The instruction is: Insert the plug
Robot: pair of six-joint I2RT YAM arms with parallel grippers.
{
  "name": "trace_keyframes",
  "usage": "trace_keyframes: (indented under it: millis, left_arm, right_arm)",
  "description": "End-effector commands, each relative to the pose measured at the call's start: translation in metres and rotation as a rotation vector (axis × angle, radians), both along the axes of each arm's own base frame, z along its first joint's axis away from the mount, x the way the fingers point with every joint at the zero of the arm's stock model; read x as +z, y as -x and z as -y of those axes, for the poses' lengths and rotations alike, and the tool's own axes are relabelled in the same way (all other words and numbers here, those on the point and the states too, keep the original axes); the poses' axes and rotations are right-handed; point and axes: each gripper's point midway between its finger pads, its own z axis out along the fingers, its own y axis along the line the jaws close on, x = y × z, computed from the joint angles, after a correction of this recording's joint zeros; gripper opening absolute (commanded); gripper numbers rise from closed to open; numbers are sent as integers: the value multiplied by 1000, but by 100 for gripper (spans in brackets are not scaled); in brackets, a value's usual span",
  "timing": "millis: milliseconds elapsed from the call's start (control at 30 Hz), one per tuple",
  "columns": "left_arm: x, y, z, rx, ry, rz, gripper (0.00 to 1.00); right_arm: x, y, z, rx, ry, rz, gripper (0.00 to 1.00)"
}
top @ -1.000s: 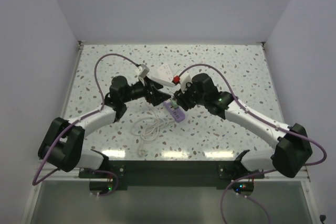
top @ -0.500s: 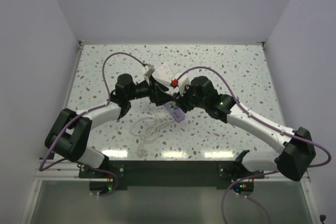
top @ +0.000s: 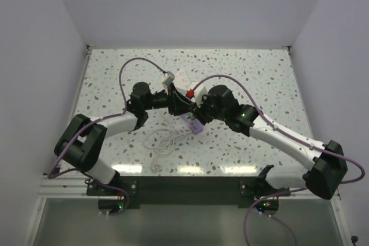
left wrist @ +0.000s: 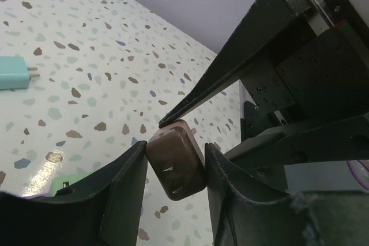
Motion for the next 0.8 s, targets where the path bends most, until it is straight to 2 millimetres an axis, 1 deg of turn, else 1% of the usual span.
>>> trace_keyframes:
  millis: [0, 33, 67, 100, 133, 167, 200, 233, 300, 367, 400, 433, 467, 500, 533, 567, 600, 633, 700, 733, 767]
  left_arm:
    - [22, 10, 8, -97, 64, 67, 28]
    - [20, 11, 9, -108, 66, 52, 24]
    - [20, 12, 9, -116, 71, 52, 17]
    - [22, 14, 10, -129, 79, 61, 13]
    - [24, 15, 9, -135, 89, 64, 3]
    - [24, 16, 10, -137, 89, 56, 0]
    - [26, 17, 10, -136, 94, 64, 0]
    - [29, 18, 9, -134, 98, 71, 0]
    - [35, 17, 7, -117, 108, 87, 0]
    - [37, 14, 3, -90, 107, 95, 0]
    - [41, 10, -1, -64, 109, 101, 0]
    - [43, 4, -8, -38, 110, 106, 0]
    - [43, 2, -13, -20, 110, 103, 0]
    - [49, 1, -18, -4, 119, 120, 0]
    - [51, -5, -26, 26, 121, 124, 0]
    - [51, -6, -29, 39, 117, 119, 0]
    - [58, -7, -31, 53, 122, 138, 0]
    - [59, -7, -32, 60, 122, 153, 0]
    - [70, -4, -35, 68, 139, 195, 0]
    - [70, -1, -35, 67, 146, 191, 0]
    - [76, 1, -36, 66, 158, 216, 0]
  right_arm:
    - [42, -10, -2, -13, -57, 109, 24]
    - [46, -11, -2, -19, -66, 122, 29]
    - [48, -11, -1, -23, -69, 127, 32]
    - [50, -12, 0, -30, -71, 136, 35]
    - [54, -13, 0, -33, -77, 143, 45]
    - [55, -13, 1, -38, -76, 146, 49]
    - [57, -14, 2, -45, -80, 149, 53]
    - [57, -14, 3, -51, -78, 151, 61]
    - [61, -15, 6, -70, -83, 157, 68]
    - [62, -14, 11, -95, -88, 157, 75]
    - [68, -13, 16, -112, -101, 166, 77]
    - [68, -13, 24, -146, -82, 171, 82]
    - [71, -13, 30, -170, -84, 180, 84]
    - [83, -10, 39, -196, -113, 202, 85]
    - [87, -9, 44, -213, -128, 209, 87]
    - [90, -6, 47, -214, -148, 207, 88]
    - [95, -3, 48, -220, -185, 196, 89]
    - [103, 0, 50, -223, -222, 199, 89]
    - [110, 7, 41, -193, -290, 166, 90]
    - [112, 9, 36, -175, -316, 157, 90]
    - [114, 13, 29, -154, -351, 128, 90]
